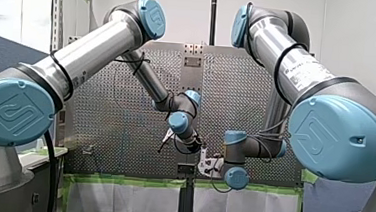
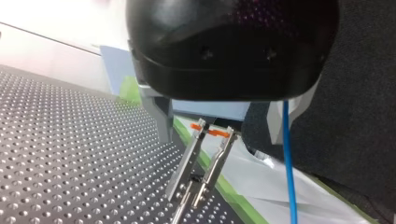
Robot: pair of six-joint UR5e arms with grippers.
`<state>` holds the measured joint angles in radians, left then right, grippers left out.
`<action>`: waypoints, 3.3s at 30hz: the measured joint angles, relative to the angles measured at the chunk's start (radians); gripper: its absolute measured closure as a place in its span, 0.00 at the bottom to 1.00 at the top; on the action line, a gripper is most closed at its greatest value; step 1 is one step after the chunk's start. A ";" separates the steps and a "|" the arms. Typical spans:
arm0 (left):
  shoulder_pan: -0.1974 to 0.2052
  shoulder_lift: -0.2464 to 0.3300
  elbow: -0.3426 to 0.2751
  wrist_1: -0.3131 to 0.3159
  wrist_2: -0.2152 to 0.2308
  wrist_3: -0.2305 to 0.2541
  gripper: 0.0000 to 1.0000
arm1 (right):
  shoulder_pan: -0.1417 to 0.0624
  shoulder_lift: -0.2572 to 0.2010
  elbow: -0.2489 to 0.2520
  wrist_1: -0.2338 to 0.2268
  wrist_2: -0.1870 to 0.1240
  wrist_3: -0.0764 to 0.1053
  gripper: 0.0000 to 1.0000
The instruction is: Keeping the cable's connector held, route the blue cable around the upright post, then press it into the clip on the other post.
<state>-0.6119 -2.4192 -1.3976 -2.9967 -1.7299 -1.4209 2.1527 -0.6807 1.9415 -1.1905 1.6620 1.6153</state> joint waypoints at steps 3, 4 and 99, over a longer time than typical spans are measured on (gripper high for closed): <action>0.000 0.000 0.000 0.003 0.001 0.005 0.00 | 0.000 0.000 0.000 0.000 -0.002 0.001 1.00; 0.000 0.000 0.000 0.005 0.001 0.006 0.00 | 0.000 0.000 0.000 0.000 -0.002 0.001 1.00; 0.097 -0.092 0.000 0.240 -0.018 -0.296 1.00 | -0.140 0.006 -0.100 0.147 -0.038 -0.037 1.00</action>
<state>-0.5145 -2.5108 -1.3979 -2.7564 -1.7479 -1.7169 2.0126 -0.6745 1.8418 -1.0438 1.6238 1.5779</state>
